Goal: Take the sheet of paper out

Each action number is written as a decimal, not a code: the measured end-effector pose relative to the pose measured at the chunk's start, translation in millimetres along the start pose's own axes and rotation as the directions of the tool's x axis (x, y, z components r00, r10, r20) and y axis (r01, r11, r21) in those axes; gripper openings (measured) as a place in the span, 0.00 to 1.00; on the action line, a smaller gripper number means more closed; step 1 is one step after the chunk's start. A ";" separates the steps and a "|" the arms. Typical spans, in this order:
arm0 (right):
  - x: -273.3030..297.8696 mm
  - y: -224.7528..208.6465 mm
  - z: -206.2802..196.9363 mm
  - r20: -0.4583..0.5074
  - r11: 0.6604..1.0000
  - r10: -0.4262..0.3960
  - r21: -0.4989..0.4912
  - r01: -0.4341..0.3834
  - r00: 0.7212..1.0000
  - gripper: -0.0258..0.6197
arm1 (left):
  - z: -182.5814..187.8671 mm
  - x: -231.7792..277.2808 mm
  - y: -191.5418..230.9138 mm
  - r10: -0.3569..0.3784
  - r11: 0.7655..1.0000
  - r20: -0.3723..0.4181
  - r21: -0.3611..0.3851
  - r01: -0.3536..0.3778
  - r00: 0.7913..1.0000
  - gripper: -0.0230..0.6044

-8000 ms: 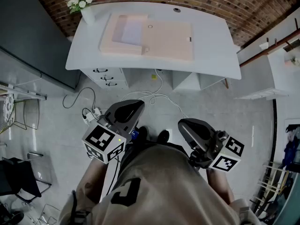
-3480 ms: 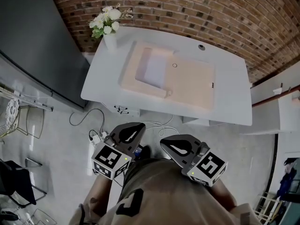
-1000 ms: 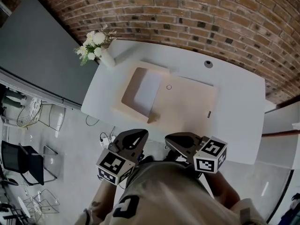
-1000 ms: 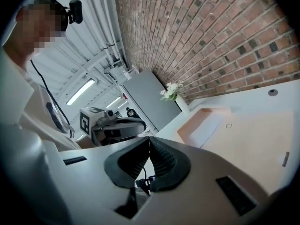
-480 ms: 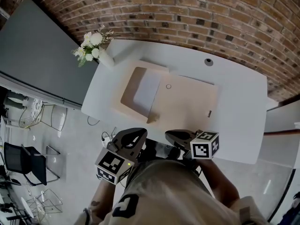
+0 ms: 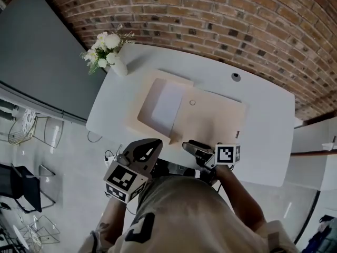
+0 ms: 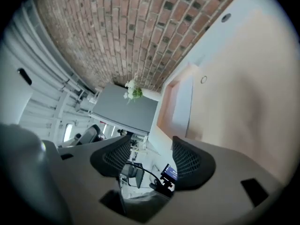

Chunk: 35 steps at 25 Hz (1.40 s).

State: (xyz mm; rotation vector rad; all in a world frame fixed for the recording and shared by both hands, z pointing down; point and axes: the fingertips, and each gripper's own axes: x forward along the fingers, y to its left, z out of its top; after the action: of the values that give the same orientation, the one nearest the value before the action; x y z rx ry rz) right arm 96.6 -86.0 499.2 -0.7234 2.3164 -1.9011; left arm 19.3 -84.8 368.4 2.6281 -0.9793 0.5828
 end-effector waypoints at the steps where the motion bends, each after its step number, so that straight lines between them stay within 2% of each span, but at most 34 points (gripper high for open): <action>1: 5.1 -1.8 3.1 0.019 0.999 0.009 0.045 -0.010 1.000 0.47 | -2.0 -2.2 7.5 0.000 1.000 0.002 -0.007 0.000 1.000 0.06; 6: 22.9 -18.2 18.7 0.122 0.974 0.041 0.217 -0.067 0.992 0.57 | -9.5 -9.4 39.6 -0.012 0.999 0.015 -0.032 0.013 1.000 0.06; 10: 34.8 -27.6 27.9 0.172 0.953 0.025 0.294 -0.075 0.985 0.61 | -13.8 -15.7 62.0 -0.022 0.998 0.035 -0.060 0.025 0.999 0.06; 20: 71.3 -58.9 35.6 0.135 0.943 -0.090 0.329 0.042 0.987 0.63 | -22.0 -28.2 111.5 -0.063 0.994 0.056 -0.083 0.067 0.996 0.06; 26: 77.8 -74.8 36.5 0.131 0.927 -0.165 0.358 0.109 0.977 0.63 | -29.5 -33.4 140.0 -0.089 0.992 0.050 -0.086 0.093 0.995 0.06; 35: 92.9 -82.8 33.9 0.068 0.922 -0.148 0.370 0.113 0.987 0.63 | -25.4 -22.1 143.7 -0.088 0.991 0.032 -0.099 0.091 0.996 0.06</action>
State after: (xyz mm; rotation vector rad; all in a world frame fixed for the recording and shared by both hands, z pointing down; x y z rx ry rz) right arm 51.5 -163.8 591.7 -0.9147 1.8209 -2.2120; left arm -99.2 -167.8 397.1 2.5818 -0.8696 0.4658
